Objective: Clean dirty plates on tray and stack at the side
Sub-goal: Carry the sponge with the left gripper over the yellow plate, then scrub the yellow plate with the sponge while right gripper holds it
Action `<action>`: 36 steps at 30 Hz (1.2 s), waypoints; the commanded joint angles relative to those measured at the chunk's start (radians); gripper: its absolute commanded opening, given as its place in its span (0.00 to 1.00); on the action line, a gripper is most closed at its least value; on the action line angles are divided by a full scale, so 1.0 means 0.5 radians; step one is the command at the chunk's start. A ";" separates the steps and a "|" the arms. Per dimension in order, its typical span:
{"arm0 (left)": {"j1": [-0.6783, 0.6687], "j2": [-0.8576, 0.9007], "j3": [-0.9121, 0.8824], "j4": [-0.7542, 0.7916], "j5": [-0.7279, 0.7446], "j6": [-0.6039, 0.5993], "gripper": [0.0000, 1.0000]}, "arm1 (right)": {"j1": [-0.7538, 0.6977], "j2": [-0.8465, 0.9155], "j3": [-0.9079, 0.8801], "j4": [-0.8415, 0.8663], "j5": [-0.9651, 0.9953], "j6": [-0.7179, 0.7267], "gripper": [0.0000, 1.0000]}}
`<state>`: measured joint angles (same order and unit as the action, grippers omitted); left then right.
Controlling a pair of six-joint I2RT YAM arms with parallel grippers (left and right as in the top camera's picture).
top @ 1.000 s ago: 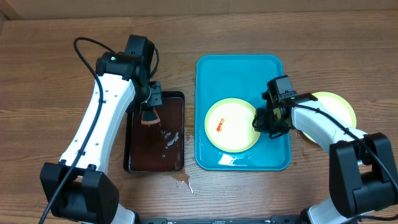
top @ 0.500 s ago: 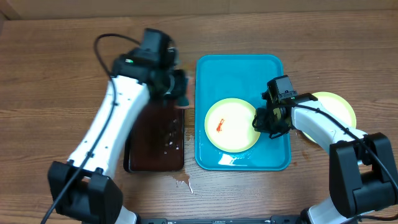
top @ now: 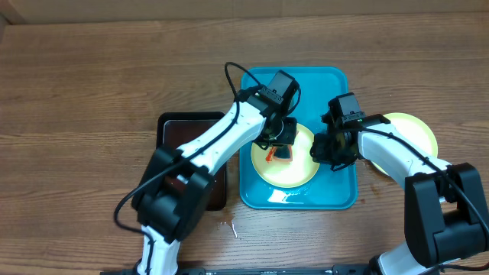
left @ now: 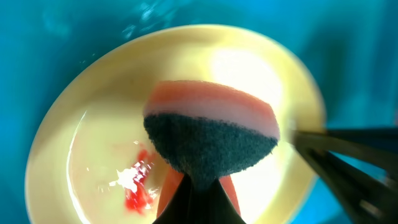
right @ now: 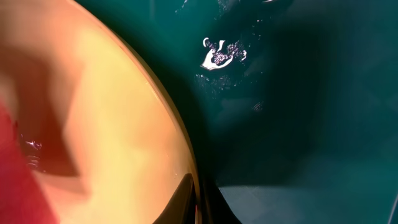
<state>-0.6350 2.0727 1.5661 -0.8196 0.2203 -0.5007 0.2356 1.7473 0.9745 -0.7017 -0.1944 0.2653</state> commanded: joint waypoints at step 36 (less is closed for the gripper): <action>0.085 0.308 0.319 -0.610 -0.375 -0.018 0.04 | 0.009 0.011 -0.012 -0.050 0.041 -0.002 0.04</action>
<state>-0.6102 2.2017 1.6802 -1.0863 0.3149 -0.4980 0.2356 1.7473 0.9749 -0.7288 -0.1959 0.2649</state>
